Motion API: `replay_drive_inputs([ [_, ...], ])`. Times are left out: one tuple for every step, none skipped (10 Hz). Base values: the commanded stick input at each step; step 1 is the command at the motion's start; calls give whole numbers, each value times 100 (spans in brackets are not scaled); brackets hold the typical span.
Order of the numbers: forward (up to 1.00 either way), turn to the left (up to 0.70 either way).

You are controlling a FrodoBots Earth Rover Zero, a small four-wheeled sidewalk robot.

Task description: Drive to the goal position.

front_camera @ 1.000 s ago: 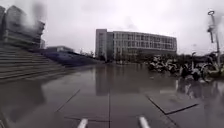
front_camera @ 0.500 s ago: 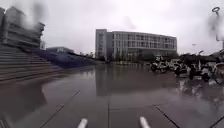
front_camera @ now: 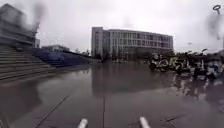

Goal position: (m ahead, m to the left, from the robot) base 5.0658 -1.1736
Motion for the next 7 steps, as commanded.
replay_drive_inputs([
  [92, -1],
  [92, -17],
  [92, 0],
  [92, 0],
  [92, 0],
  [92, 0],
  [92, 0],
])
